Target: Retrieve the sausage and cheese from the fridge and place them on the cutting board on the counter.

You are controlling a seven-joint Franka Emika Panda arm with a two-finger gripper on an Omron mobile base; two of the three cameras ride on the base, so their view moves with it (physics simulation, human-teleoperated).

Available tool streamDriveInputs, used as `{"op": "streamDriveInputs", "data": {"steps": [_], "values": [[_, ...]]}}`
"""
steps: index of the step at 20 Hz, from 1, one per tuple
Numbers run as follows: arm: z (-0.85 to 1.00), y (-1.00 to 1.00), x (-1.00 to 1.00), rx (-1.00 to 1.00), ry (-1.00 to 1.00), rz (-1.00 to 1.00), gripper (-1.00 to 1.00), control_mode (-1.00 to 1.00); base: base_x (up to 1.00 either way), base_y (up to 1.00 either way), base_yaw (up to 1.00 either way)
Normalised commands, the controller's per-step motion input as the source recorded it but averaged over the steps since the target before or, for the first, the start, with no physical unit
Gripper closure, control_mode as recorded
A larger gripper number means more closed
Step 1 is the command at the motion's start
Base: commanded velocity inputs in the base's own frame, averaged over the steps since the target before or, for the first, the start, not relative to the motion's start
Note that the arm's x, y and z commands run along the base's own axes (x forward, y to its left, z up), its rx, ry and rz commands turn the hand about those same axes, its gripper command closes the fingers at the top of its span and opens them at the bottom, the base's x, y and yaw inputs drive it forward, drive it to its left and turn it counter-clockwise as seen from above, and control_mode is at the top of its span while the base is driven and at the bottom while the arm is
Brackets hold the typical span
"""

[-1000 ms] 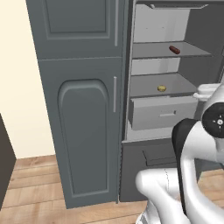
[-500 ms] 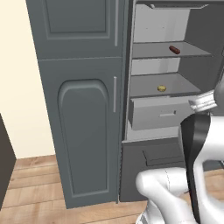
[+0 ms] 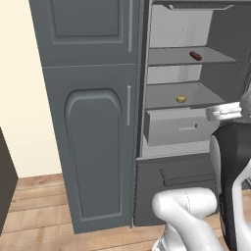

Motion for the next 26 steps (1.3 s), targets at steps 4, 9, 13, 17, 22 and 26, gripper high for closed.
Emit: {"op": "streamDriveInputs", "data": {"steps": [4,9,13,17,22,26], "values": [[-0.01,0.51,0.0,0.27,0.02,0.0,-1.0,-1.0,0.0,0.0,0.0],[-0.19,0.53,0.0,0.23,0.0,0.01,-1.0,-1.0,0.0,0.0,0.0],[-0.16,0.35,0.0,0.23,0.0,0.06,-1.0,-1.0,0.0,0.0,0.0],[-0.38,0.0,0.0,0.08,-0.06,0.12,-1.0,-1.0,0.0,0.0,0.0],[-0.08,0.04,0.0,0.0,-0.01,0.12,-1.0,-1.0,0.0,0.0,0.0],[0.0,0.04,0.01,0.0,-0.06,0.03,-1.0,-1.0,0.0,0.0,0.0]]}}
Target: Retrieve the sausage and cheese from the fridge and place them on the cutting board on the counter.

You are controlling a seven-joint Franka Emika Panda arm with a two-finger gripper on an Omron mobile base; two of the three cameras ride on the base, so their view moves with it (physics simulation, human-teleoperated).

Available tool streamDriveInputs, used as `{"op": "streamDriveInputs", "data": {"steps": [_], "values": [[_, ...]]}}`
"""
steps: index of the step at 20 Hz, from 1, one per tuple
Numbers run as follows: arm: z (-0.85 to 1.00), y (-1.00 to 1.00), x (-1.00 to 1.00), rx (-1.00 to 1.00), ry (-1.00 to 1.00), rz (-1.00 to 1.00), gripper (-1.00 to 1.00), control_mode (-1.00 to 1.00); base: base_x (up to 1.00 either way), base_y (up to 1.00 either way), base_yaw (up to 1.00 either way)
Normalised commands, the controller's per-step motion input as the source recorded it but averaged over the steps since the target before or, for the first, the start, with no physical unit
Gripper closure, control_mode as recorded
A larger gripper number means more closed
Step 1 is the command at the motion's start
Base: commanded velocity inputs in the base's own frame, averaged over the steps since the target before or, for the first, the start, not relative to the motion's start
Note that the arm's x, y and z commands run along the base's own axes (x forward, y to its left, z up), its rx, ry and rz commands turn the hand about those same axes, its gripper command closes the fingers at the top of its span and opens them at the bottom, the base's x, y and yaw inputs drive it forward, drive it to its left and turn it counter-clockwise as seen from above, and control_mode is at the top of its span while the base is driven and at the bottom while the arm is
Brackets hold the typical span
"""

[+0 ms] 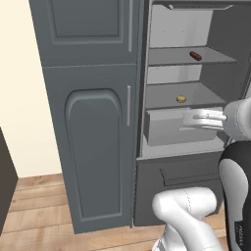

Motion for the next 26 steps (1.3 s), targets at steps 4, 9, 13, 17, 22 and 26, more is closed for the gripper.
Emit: {"op": "streamDriveInputs", "data": {"steps": [4,9,13,17,22,26], "values": [[0.07,0.0,0.0,0.0,0.1,0.0,-1.0,-1.0,0.0,0.0,0.0],[0.05,0.0,0.0,-0.01,0.27,0.0,-1.0,-1.0,0.0,0.0,0.0],[0.0,0.0,0.07,-0.05,0.17,0.0,-1.0,-1.0,0.0,0.0,0.0],[0.0,0.0,0.08,-0.04,-0.01,0.0,-1.0,-1.0,0.0,0.0,0.0],[-0.01,0.0,0.46,-0.01,0.03,0.0,-1.0,-1.0,0.0,0.0,0.0],[-0.09,0.0,0.38,-0.02,0.01,0.0,-1.0,-1.0,0.0,0.0,0.0]]}}
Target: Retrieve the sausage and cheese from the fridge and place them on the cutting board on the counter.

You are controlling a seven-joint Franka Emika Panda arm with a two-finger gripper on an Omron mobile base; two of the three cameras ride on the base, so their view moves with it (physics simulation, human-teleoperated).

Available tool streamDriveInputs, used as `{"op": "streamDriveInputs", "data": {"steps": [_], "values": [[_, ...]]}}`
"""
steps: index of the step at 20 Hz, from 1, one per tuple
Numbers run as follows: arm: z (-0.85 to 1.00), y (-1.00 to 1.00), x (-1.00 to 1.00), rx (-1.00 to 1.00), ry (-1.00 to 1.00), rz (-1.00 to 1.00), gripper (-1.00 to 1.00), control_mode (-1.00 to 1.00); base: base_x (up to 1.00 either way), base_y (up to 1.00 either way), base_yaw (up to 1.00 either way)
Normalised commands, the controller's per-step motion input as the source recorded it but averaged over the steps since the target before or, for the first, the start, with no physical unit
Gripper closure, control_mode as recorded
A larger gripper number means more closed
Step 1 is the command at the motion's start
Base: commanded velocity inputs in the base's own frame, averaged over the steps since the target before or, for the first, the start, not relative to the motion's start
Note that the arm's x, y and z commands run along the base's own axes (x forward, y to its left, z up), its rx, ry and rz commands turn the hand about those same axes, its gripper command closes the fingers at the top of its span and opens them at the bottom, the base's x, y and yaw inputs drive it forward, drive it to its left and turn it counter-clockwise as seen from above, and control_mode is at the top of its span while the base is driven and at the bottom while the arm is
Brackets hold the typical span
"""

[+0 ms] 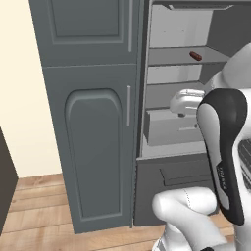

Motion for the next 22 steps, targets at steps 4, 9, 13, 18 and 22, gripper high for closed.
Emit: {"op": "streamDriveInputs", "data": {"steps": [4,9,13,18,22], "values": [[-0.27,0.0,0.13,-0.03,0.0,0.0,-1.0,-1.0,0.0,0.0,0.0],[-0.38,0.0,0.19,-0.03,0.0,0.0,-1.0,-1.0,0.0,0.0,0.0],[-0.26,0.0,0.2,-0.01,0.0,0.0,-1.0,-1.0,0.0,0.0,0.0],[-0.25,0.0,0.12,-0.01,0.0,0.0,-1.0,-1.0,0.0,0.0,0.0],[-0.22,-0.04,0.01,0.0,0.0,0.0,-1.0,-1.0,0.0,0.0,0.0]]}}
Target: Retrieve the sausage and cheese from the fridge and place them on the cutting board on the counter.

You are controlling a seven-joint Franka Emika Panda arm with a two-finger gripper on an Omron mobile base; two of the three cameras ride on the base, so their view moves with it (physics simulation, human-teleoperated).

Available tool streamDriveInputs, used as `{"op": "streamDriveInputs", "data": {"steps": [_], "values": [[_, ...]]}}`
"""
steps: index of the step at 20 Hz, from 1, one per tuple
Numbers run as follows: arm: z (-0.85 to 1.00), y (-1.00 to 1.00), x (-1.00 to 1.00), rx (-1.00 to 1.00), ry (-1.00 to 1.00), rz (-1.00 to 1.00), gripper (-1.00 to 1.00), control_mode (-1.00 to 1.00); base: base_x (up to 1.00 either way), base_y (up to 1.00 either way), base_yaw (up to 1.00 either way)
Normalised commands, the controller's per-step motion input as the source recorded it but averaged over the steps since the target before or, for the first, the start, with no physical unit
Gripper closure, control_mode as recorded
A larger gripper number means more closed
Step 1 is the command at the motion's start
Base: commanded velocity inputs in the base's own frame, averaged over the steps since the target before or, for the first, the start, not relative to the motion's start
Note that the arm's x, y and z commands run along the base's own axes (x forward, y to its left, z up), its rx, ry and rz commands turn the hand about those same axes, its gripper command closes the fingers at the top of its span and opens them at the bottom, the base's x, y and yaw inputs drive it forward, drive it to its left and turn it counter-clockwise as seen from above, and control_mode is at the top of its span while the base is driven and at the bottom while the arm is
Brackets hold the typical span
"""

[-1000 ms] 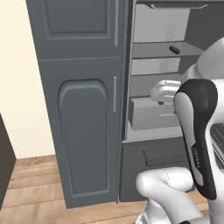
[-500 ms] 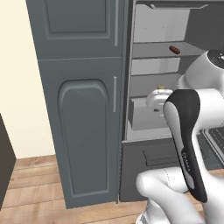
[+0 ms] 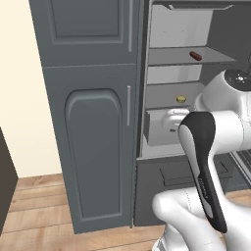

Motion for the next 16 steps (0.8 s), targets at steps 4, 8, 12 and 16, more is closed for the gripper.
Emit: {"op": "streamDriveInputs", "data": {"steps": [4,8,12,16], "values": [[0.0,0.0,0.0,0.0,0.0,0.0,-1.0,1.0,0.0,-0.14,0.0],[0.0,0.0,0.0,0.0,0.0,0.0,-1.0,1.0,0.0,-0.23,0.0],[0.0,0.0,0.0,0.0,0.0,0.0,-1.0,1.0,0.0,-0.35,0.0],[0.0,0.0,0.0,0.0,0.0,0.0,-1.0,1.0,0.0,-0.5,0.0]]}}
